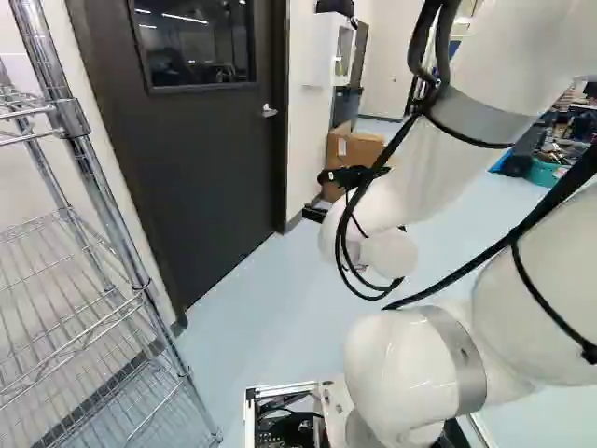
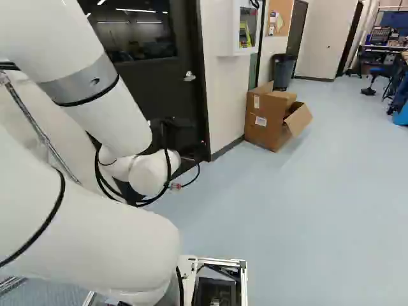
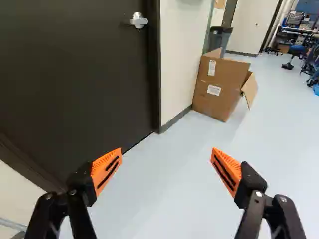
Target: Open the door and move inside
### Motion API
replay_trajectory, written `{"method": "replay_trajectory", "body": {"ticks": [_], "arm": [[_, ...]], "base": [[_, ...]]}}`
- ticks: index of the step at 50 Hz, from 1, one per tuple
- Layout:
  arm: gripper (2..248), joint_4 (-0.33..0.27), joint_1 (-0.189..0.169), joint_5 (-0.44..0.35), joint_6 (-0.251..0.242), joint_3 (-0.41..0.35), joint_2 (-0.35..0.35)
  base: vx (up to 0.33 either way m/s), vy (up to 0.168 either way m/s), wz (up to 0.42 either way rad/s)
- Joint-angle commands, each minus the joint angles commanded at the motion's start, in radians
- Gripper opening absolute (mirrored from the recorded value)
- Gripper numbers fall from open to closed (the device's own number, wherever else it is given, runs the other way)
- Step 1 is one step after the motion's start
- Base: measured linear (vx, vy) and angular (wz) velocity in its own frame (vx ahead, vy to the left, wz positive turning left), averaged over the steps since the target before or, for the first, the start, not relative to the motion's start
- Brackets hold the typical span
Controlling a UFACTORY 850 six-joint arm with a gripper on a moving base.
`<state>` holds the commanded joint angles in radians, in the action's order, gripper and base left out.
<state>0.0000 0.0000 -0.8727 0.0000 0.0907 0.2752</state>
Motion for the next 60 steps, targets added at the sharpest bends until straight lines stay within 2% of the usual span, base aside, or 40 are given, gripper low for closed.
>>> {"method": "replay_trajectory", "body": {"ticks": [60], "arm": [[247,0.000,0.000,0.000,0.000,0.000,0.000]], "base": [[0.020,-0.002,-0.010]]}}
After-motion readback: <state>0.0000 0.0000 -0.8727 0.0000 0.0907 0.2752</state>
